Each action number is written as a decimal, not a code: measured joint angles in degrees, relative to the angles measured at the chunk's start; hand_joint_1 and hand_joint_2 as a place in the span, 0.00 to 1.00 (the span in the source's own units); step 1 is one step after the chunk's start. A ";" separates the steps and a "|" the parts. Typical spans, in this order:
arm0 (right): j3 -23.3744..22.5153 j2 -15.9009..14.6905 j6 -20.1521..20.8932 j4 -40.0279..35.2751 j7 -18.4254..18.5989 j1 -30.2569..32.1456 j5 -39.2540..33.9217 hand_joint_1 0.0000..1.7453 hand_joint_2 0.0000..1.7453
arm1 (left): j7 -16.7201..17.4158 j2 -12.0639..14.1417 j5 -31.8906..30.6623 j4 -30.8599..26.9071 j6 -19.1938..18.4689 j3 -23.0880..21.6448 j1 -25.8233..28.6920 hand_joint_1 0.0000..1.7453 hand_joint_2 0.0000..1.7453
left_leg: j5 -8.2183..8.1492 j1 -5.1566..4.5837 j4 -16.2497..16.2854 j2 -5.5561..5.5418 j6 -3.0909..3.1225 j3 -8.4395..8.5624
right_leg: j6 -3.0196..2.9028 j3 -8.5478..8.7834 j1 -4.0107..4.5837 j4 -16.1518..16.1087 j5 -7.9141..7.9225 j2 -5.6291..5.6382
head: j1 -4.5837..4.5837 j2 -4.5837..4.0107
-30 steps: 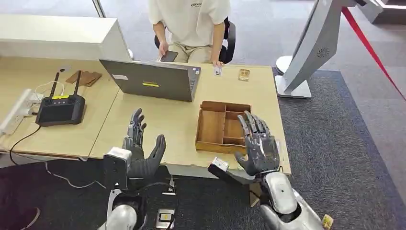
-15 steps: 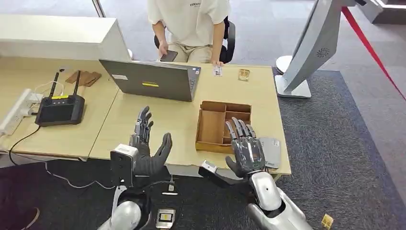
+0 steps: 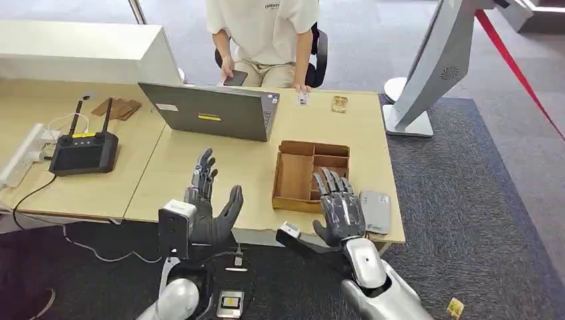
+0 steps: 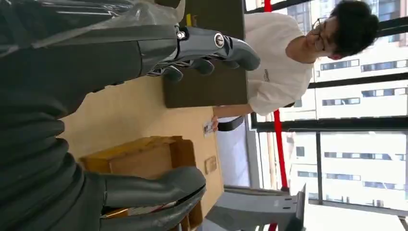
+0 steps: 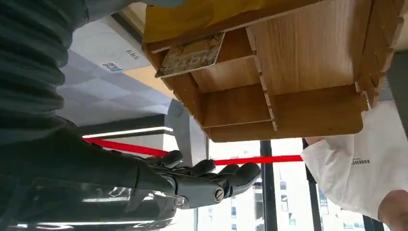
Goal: Pass the card to the sensor for recognition and then transmit it.
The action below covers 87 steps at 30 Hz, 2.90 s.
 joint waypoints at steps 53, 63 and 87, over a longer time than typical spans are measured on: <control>-1.29 2.21 -7.59 18.54 0.94 -6.32 -6.32 0.00 1.00 | 0.33 -0.02 -1.31 2.34 0.00 -3.39 -0.39 0.00 1.00 | 0.00 0.00 0.01 0.00 0.00 0.00 | 0.00 0.00 -0.01 0.00 0.00 0.00 | 0.00 0.00; -2.62 1.88 -8.53 18.52 1.09 -5.86 -6.54 0.00 1.00 | 1.03 0.00 -1.57 2.29 0.00 -3.39 0.08 0.00 1.00 | 0.00 0.00 0.01 0.00 0.00 0.01 | 0.00 -0.01 -0.01 0.00 0.00 0.01 | 0.00 0.00; -2.86 2.34 -6.78 15.35 0.05 -4.74 -5.07 0.00 1.00 | 0.70 -0.02 -0.68 2.34 0.00 -3.45 -0.66 0.00 1.00 | 0.00 0.00 0.01 0.01 0.00 0.01 | 0.00 -0.01 -0.01 0.00 0.00 0.01 | 0.00 0.00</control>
